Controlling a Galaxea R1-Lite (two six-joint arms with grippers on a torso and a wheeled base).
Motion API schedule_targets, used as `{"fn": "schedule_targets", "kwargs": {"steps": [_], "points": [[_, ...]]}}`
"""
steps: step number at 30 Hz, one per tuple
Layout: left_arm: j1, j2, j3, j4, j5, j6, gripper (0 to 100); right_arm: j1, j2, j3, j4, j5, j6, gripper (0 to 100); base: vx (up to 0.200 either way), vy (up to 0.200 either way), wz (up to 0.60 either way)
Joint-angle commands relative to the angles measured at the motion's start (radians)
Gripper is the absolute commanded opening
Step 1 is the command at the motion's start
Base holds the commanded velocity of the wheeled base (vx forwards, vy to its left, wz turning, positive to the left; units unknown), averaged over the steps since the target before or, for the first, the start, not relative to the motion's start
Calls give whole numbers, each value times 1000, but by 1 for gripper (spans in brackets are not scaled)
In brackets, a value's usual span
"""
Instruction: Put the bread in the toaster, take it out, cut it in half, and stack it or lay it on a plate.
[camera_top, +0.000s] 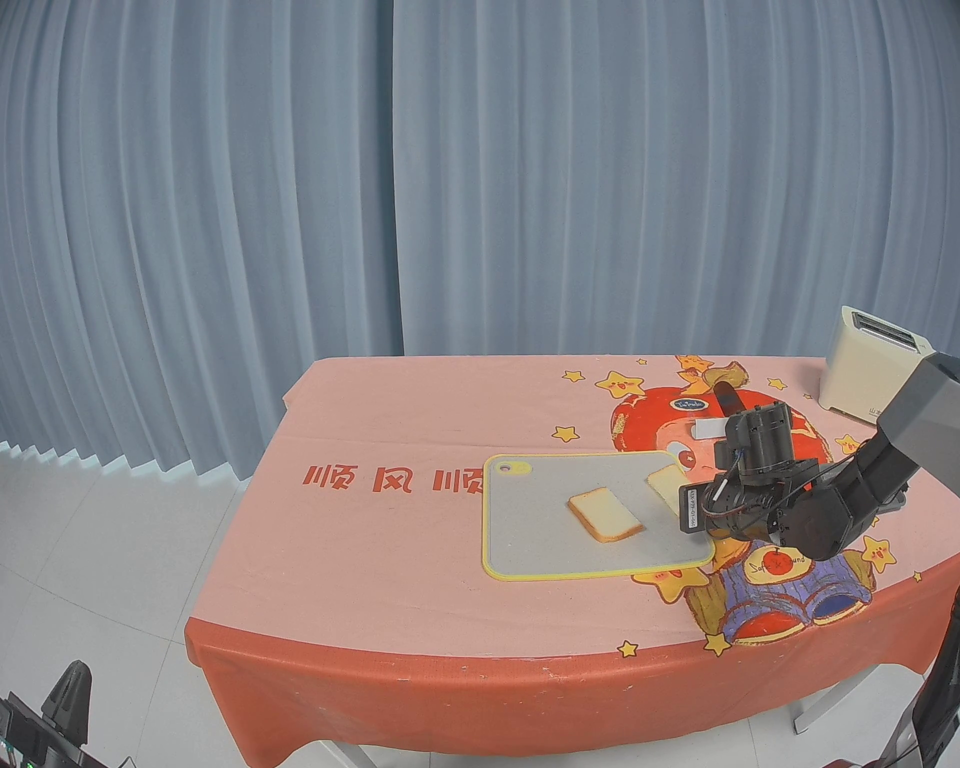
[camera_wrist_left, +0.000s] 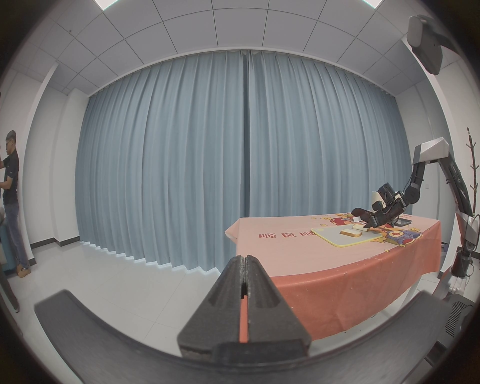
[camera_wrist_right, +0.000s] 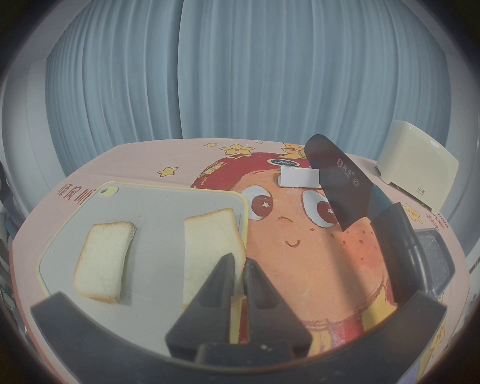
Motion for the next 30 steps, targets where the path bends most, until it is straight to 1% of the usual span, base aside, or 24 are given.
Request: {"fn": "schedule_targets", "kwargs": {"steps": [1, 12, 20, 24, 30], "points": [[0, 1, 18, 0, 0, 0, 0, 1, -4, 0, -1, 2, 1, 0, 0, 0, 0], [0, 1, 18, 0, 0, 0, 0, 6, -10, 2, -13, 2, 1, 0, 0, 0, 0], [0, 1, 18, 0, 0, 0, 0, 6, -94, 17, -14, 4, 1, 0, 0, 0, 0], [0, 1, 18, 0, 0, 0, 0, 12, -139, 45, -13, 9, -3, 0, 0, 0, 0], [0, 1, 18, 0, 0, 0, 0, 15, -178, 51, -5, 12, -1, 0, 0, 0, 0]]}}
